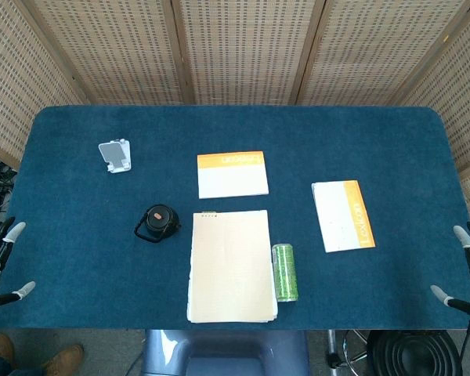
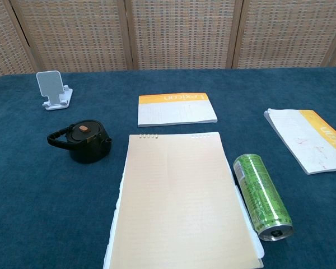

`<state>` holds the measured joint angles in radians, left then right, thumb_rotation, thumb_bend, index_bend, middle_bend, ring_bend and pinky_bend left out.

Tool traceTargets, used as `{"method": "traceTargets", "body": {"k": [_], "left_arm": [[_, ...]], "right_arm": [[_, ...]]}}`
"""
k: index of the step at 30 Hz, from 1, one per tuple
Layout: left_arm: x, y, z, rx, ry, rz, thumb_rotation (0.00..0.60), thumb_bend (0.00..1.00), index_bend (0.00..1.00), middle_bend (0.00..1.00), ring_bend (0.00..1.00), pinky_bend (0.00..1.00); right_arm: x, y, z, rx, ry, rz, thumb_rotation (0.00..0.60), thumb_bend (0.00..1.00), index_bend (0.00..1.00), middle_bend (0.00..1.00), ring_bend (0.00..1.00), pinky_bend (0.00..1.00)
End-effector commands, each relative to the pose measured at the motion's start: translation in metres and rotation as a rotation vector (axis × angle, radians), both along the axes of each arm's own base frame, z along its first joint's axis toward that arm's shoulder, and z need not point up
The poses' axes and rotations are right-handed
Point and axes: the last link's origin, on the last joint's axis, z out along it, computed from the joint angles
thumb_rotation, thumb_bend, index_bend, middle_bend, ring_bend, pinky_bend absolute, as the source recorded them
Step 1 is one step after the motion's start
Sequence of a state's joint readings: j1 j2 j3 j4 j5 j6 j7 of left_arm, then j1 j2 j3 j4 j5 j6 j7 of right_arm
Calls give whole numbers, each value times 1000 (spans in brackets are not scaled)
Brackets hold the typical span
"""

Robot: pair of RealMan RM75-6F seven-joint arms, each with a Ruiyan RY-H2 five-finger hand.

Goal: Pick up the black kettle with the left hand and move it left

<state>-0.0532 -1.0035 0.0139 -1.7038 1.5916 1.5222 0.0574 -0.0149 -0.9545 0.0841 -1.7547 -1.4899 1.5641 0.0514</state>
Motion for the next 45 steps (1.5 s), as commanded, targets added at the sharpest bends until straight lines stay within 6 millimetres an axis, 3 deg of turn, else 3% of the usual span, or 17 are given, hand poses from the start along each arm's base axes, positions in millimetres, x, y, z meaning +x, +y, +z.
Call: {"method": "traceTargets", "body": {"k": [1, 8, 12, 14, 19, 23, 45], "left_arm": [[0, 0, -1, -3, 1, 0, 600, 0, 0, 0, 0, 0], [5, 10, -11, -36, 0, -13, 600, 0, 0, 0, 0, 0], [19, 38, -22, -71, -13, -67, 600, 0, 0, 0, 0, 0], [39, 67, -33, -112, -37, -142, 600, 0, 15, 11, 15, 0], [67, 106, -57, -240, -95, -201, 600, 0, 312, 177, 196, 0], [78, 121, -74, -311, -87, -199, 600, 0, 356, 218, 223, 0], [98, 141, -133, -491, -57, -146, 600, 0, 399, 302, 263, 0]], "right_arm": [[0, 0, 0, 0, 0, -1, 600, 0, 49, 0, 0, 0], [1, 0, 1, -2, -7, 1, 600, 0, 49, 0, 0, 0], [0, -1, 0, 3, -8, -3, 600, 0, 49, 0, 0, 0], [-1, -3, -1, 4, -8, -10, 600, 0, 49, 0, 0, 0], [-4, -6, -1, 2, -8, -27, 600, 0, 49, 0, 0, 0], [-7, -7, 0, 2, -9, -36, 600, 0, 49, 0, 0, 0], [-10, -10, -2, 14, -18, -48, 600, 0, 49, 0, 0, 0]]}}
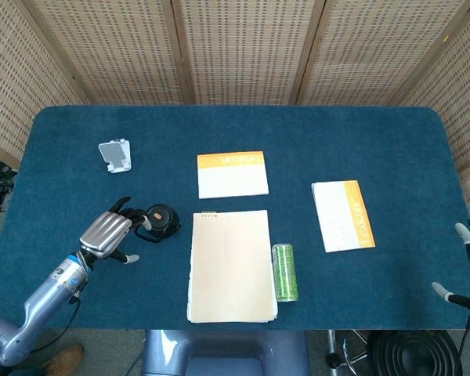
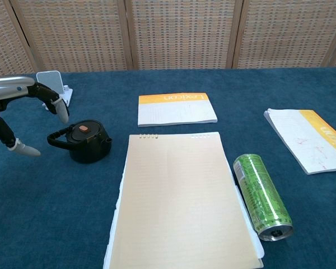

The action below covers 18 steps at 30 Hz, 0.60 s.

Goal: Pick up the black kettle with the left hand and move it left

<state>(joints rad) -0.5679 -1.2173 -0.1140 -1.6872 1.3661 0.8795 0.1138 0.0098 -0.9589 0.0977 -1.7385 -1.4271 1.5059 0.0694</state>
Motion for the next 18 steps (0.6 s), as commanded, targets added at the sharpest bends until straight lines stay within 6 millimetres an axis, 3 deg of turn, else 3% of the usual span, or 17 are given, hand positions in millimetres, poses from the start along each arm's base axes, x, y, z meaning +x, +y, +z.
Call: {"method": "traceTargets", "body": {"k": [1, 18], "left_arm": [[0, 1, -11, -24, 9, 19, 600, 0, 406, 310, 268, 0], [0, 6, -22, -42, 19, 40, 600, 0, 426, 341, 297, 0]], "right_arm": [[0, 0, 0, 1, 0, -1, 600, 0, 49, 0, 0, 0], [-2, -2, -3, 9, 3, -9, 600, 0, 48, 0, 0, 0]]}}
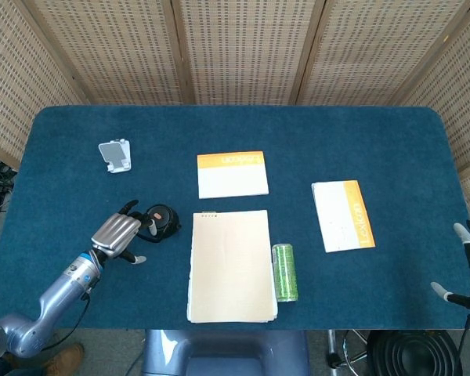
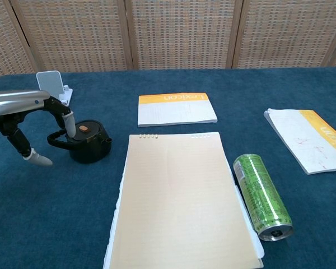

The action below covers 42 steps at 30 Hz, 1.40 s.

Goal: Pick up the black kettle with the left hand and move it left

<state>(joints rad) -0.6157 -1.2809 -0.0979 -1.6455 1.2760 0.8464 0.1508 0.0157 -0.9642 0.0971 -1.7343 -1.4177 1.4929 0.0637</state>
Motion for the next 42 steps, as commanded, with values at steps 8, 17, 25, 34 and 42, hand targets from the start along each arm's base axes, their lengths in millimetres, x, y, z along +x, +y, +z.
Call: {"method": "traceTargets", "body": {"k": [8, 17, 25, 34, 42], "left_arm": [[-2, -1, -5, -14, 14, 16, 600, 0, 418, 341, 296, 0], [-8, -4, -12, -34, 4, 49, 600, 0, 427, 345, 300, 0], [-11, -7, -18, -52, -16, 54, 600, 0, 428, 345, 301, 0], [-14, -7, -22, -63, 8, 47, 600, 0, 433, 349, 312, 0], [-16, -6, -28, -71, 17, 49, 600, 0, 438, 354, 313, 0]], "right_arm": [[0, 0, -2, 6, 5, 0, 600, 0, 43, 0, 0, 0], [0, -1, -5, 14, 11, -3, 600, 0, 41, 0, 0, 0], [0, -2, -7, 20, 12, -6, 600, 0, 41, 0, 0, 0], [0, -2, -8, 26, 13, -7, 600, 0, 41, 0, 0, 0], [0, -2, -9, 29, 14, -8, 600, 0, 41, 0, 0, 0]]}}
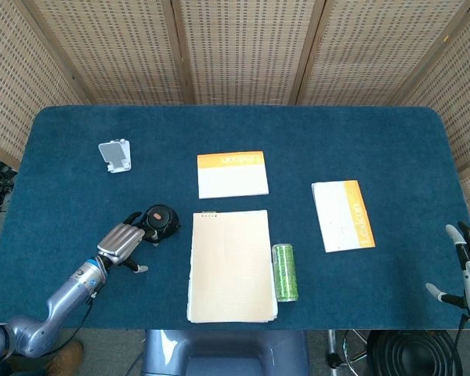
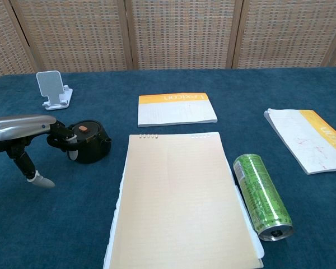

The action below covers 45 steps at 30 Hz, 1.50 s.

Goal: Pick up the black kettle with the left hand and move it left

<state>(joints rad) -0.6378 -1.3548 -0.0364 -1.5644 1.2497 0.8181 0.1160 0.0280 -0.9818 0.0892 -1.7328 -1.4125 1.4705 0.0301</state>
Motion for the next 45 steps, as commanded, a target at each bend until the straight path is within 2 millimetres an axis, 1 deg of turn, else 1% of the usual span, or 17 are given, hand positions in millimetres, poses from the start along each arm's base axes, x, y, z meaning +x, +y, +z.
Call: {"method": "traceTargets", "body": {"k": [1, 8, 10, 12, 14, 16, 20, 28, 32, 35, 37, 42, 45], "left_arm": [[0, 0, -1, -1, 2, 0, 600, 0, 441, 356, 314, 0], [0, 1, -3, -2, 13, -1, 600, 0, 455, 368, 324, 0], [0, 1, -4, -3, 14, 0, 600, 0, 480, 398, 340, 0], [1, 1, -4, -1, 12, 1, 600, 0, 542, 465, 371, 0], [1, 1, -4, 2, 16, -1, 600, 0, 640, 557, 422, 0], [-2, 2, -2, 9, 33, -4, 600, 0, 707, 615, 458, 0], [-3, 2, -1, 20, 43, -10, 600, 0, 817, 702, 497, 0], [-4, 3, 8, 59, 38, -37, 600, 0, 991, 850, 582, 0], [-3, 2, 13, 90, 6, -56, 600, 7, 1000, 949, 660, 0], [-7, 1, 20, 109, -10, -88, 600, 7, 1000, 992, 712, 0], [-8, 1, 26, 102, -12, -93, 600, 0, 1000, 1000, 749, 0], [-9, 0, 38, 99, -16, -78, 598, 0, 1000, 1000, 786, 0], [-8, -3, 47, 103, -30, -58, 575, 0, 1000, 1000, 808, 0]], "right_arm": [[0, 0, 0, 0, 0, -1, 600, 0, 41, 0, 0, 0], [-1, -1, -1, 3, 1, -3, 600, 0, 38, 0, 0, 0], [-1, -1, -1, 3, 1, -3, 600, 0, 38, 0, 0, 0], [-1, -1, -1, 3, 0, -4, 600, 0, 37, 0, 0, 0], [-1, -1, 0, 3, 0, -4, 600, 0, 37, 0, 0, 0], [-1, -1, 0, 3, -3, -4, 600, 0, 37, 0, 0, 0], [-1, -1, 0, 2, -4, -3, 600, 0, 35, 0, 0, 0], [0, 0, 0, 1, -5, 0, 600, 0, 32, 0, 0, 0], [1, 0, 0, -1, -6, 2, 600, 0, 31, 0, 0, 0], [1, 0, 1, -3, -8, 3, 600, 0, 31, 0, 0, 0], [1, 1, 1, -4, -10, 4, 600, 0, 31, 0, 0, 0], [2, 1, 1, -3, -11, 10, 600, 0, 30, 0, 0, 0], [4, 2, 2, -5, -12, 14, 600, 0, 31, 0, 0, 0]]}}
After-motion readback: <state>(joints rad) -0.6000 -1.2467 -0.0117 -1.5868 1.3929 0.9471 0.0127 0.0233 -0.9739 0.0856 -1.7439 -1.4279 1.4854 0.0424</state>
